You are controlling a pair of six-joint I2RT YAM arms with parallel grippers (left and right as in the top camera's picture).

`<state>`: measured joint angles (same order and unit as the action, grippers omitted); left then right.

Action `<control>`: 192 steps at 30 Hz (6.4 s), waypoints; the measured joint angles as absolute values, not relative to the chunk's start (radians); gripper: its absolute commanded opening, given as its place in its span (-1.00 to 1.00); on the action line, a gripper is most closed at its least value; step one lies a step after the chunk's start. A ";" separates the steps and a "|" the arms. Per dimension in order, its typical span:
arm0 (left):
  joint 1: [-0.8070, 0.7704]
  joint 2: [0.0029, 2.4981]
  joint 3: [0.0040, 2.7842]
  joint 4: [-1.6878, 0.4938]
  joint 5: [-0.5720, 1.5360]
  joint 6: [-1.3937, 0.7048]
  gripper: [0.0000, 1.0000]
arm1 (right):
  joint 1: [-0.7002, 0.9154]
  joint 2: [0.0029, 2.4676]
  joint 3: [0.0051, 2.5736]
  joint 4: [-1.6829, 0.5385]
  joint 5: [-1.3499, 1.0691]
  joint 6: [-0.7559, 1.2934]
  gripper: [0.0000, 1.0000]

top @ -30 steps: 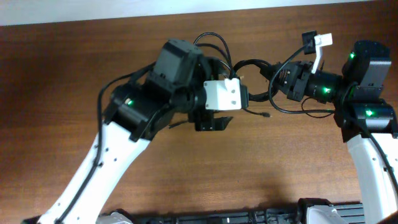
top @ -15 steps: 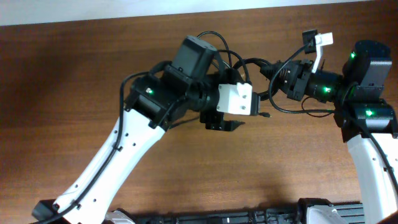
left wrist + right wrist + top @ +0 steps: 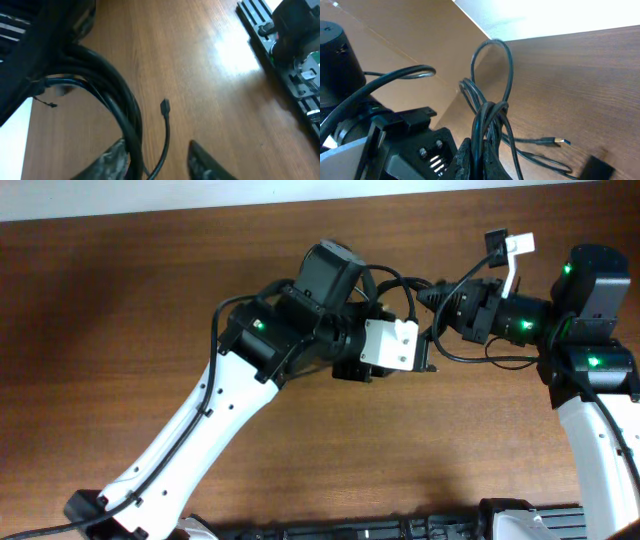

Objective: Untangle cables

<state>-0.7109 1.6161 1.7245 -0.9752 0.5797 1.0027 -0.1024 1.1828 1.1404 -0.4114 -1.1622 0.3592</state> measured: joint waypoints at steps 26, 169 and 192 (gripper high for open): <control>-0.711 1.618 1.724 -0.960 0.577 1.003 -1.00 | -0.102 1.183 1.140 -0.411 -1.221 0.360 -0.92; -0.236 1.423 1.724 -0.938 0.047 -0.006 0.98 | -0.102 1.695 1.744 -1.406 -0.202 -0.126 0.04; -0.236 1.423 1.724 -0.939 0.047 -0.009 0.98 | -0.083 1.721 1.246 -1.045 -0.227 -0.122 -0.92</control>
<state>-0.2359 1.4227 1.7245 -0.9386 0.0475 -0.0090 -0.0834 1.7214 1.2457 -1.0451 -0.2272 -0.1223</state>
